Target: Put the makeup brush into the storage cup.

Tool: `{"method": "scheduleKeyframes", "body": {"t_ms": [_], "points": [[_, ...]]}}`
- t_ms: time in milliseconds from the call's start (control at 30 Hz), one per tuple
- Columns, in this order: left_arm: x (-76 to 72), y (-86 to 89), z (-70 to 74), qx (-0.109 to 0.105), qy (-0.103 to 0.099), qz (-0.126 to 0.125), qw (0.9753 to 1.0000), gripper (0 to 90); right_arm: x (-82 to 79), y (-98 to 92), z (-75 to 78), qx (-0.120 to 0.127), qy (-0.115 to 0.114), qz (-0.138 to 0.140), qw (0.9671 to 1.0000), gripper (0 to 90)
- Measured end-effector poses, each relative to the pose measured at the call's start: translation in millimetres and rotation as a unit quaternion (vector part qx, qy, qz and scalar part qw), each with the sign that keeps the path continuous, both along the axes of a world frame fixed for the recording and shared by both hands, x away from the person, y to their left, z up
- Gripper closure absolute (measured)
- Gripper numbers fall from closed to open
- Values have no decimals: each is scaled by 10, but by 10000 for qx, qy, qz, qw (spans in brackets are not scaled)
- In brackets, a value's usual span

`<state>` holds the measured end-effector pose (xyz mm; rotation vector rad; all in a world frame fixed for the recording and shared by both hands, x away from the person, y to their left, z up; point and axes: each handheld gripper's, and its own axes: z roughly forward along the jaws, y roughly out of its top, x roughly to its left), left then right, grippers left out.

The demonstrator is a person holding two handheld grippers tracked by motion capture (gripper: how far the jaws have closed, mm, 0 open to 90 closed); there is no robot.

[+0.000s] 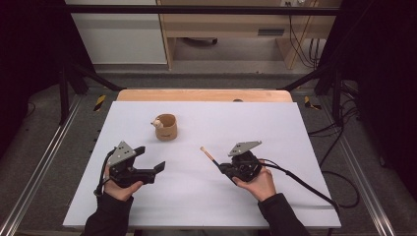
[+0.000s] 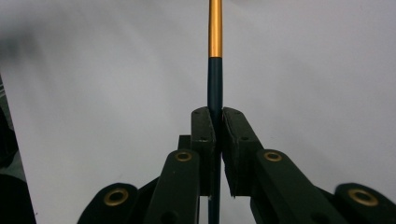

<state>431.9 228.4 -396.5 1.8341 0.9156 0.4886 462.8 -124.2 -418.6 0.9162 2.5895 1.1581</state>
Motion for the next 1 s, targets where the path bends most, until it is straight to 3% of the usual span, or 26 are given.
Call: {"method": "scheduleKeyframes", "body": {"t_ms": [533, 1000], "points": [[-15, -154, 0, -271, 54, -80, 9996, 90, -44, 4, 44, 465, -160, 107, 9987, 840], [2, -281, 95, -528, -47, -106, 9985, 103, -63, -24, 117, 813, -393, 67, 9959, 840]]}}
